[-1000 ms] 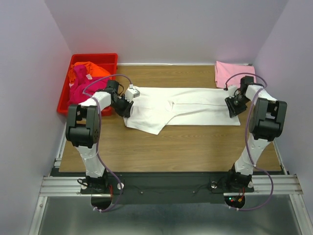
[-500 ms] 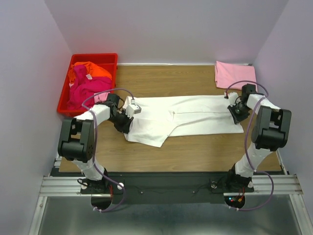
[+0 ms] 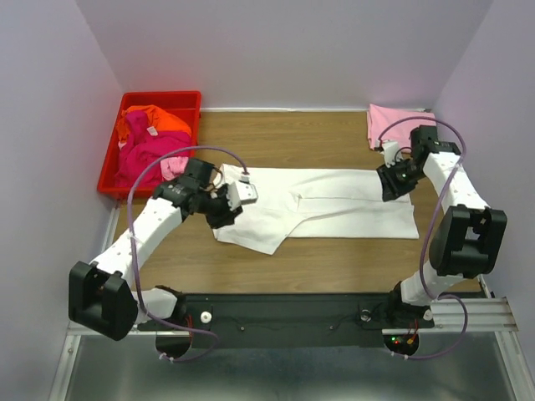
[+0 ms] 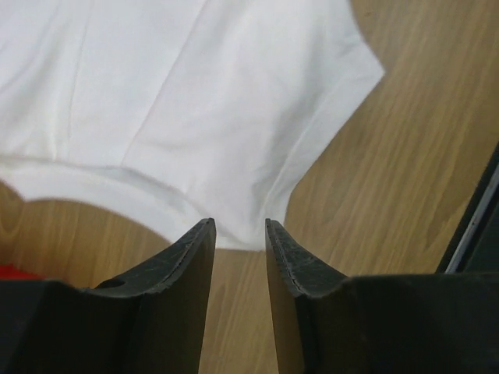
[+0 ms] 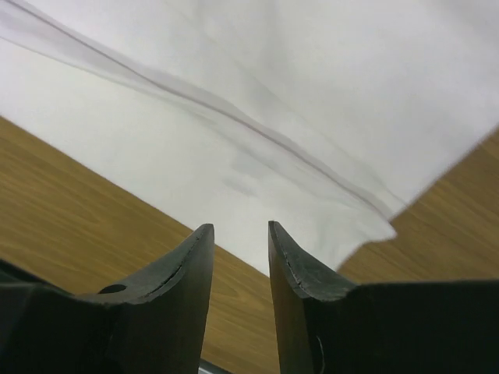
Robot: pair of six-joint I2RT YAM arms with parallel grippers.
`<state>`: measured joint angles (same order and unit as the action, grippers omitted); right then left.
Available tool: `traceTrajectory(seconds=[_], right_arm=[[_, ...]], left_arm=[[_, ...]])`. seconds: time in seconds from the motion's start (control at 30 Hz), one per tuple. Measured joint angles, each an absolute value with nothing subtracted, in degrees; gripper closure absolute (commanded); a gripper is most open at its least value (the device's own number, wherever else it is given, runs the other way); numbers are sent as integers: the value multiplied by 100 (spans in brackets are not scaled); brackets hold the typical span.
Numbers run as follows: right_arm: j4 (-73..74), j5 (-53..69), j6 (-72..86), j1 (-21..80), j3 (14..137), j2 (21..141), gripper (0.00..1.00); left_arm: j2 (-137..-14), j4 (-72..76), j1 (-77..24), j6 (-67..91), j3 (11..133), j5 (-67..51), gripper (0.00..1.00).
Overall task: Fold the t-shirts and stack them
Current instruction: Fold the tshirt
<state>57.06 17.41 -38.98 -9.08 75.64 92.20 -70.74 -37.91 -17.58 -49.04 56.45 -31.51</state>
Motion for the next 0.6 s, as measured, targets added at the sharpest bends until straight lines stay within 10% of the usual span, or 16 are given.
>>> traceTrajectory(seconds=[0.6], right_arm=[[5861, 2952, -3098, -550, 7675, 9870, 65]], left_arm=[[-8739, -2451, -4554, -4340, 5107, -2095, 60]])
